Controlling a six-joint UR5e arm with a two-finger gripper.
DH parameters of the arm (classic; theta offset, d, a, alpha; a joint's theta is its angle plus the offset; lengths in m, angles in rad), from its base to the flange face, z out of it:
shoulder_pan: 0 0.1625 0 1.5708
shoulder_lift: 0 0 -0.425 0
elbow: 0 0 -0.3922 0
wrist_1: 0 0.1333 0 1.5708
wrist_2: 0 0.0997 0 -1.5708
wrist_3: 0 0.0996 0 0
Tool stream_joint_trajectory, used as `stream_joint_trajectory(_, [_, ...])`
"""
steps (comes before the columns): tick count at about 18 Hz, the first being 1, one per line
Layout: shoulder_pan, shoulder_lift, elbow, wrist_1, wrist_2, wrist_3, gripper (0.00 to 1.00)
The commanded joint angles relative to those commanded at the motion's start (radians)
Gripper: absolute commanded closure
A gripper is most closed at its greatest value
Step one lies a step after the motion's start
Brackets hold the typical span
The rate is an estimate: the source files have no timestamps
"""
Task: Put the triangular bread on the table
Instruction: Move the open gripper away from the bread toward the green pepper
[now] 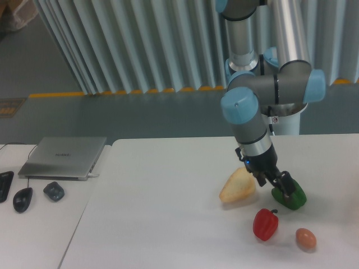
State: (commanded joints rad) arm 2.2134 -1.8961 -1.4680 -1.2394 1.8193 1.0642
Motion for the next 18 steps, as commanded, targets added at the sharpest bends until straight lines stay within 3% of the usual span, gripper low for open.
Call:
stream_joint_trajectory(2, [0.021,0.014,0.002,-0.017,-0.009,0.072,0.00])
stream_joint_trajectory(4, [0.046,0.021,0.014,-0.075,-0.029,0.173,0.00])
stream_joint_trajectory(6, [0.060,0.040,0.014,-0.084,-0.054,0.226,0.00])
stream_joint_trajectory(16, [0.061,0.041,-0.002,-0.098,-0.159,0.290,0.00])
stream_joint_trajectory(18, [0.058,0.043,0.001,-0.138,-0.196,0.290,0.00])
